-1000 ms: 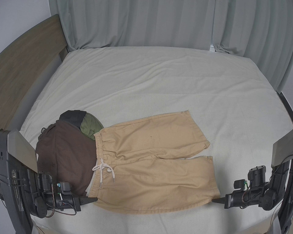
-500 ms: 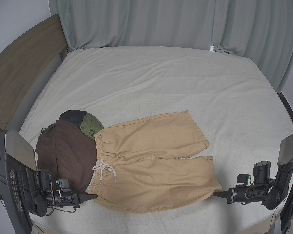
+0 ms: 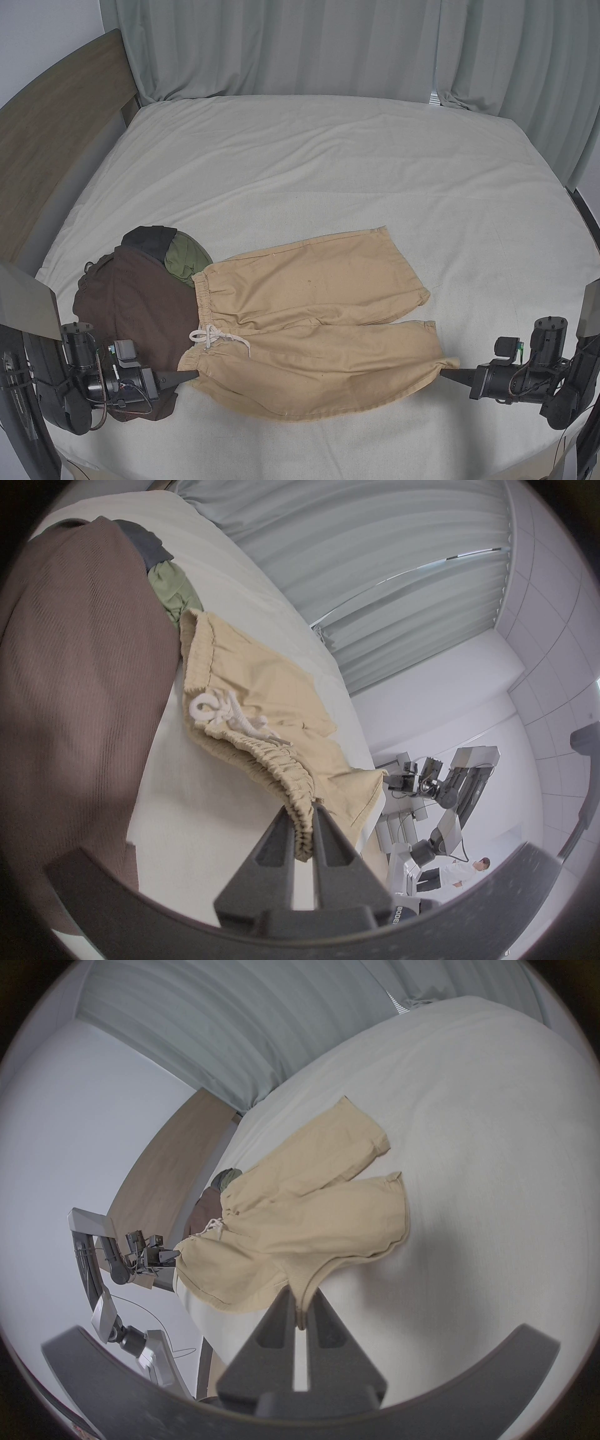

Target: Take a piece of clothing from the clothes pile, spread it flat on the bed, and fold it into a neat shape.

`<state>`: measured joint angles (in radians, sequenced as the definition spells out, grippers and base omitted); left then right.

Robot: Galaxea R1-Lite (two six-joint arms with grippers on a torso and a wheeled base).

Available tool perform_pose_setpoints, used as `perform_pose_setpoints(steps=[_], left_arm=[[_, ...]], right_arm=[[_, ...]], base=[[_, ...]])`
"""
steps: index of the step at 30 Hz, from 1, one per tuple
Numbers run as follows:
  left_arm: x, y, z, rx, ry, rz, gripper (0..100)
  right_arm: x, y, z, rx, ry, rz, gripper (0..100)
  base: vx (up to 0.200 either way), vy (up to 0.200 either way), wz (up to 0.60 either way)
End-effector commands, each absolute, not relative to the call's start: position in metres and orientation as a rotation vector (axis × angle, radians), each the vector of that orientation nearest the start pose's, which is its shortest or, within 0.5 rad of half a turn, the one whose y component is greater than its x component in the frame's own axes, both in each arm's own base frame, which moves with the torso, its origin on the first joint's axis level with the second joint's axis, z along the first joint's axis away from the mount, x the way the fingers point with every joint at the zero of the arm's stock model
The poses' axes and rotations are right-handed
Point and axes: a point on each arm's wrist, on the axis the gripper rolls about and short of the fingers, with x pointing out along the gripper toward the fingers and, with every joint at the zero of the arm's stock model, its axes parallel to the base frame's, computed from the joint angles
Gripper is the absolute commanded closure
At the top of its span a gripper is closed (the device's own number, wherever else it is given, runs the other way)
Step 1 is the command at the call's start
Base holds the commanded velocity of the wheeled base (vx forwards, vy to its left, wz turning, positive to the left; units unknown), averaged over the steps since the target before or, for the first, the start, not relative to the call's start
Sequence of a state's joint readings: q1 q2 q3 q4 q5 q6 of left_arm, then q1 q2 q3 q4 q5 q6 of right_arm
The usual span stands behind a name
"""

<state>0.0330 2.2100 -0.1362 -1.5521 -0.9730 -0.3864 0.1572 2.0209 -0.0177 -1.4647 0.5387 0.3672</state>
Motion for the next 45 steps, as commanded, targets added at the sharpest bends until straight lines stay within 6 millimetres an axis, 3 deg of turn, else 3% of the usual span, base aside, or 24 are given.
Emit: perform_pose_setpoints(steps=[1,14,21,33,45], left_arm=[[0.246,-0.011,0.021,-0.596,0.59,-0.836,100],[0.253,-0.011,0.026,-0.623,0.576,-0.824,100],[0.261,-0.01,0.029,-0.634,0.554,-0.8,100],[0.268,-0.013,0.046,-0.685,0.511,-0.763,100],[0.277,-0.012,0.051,-0.715,0.485,-0.726,100]], right_arm=[[0.203,0.044,0.029,0.457,0.662,0.574,100],[0.205,0.046,0.037,0.514,0.628,0.637,100],[0.205,0.046,0.051,0.591,0.601,0.706,100],[0.225,0.048,0.068,0.635,0.508,0.72,100],[0.249,0.053,0.088,0.668,0.41,0.756,100]], base=[[0.0,0.0,0.0],[0.0,0.0,0.0],[0.0,0.0,0.0],[0.0,0.0,0.0],[0.0,0.0,0.0]])
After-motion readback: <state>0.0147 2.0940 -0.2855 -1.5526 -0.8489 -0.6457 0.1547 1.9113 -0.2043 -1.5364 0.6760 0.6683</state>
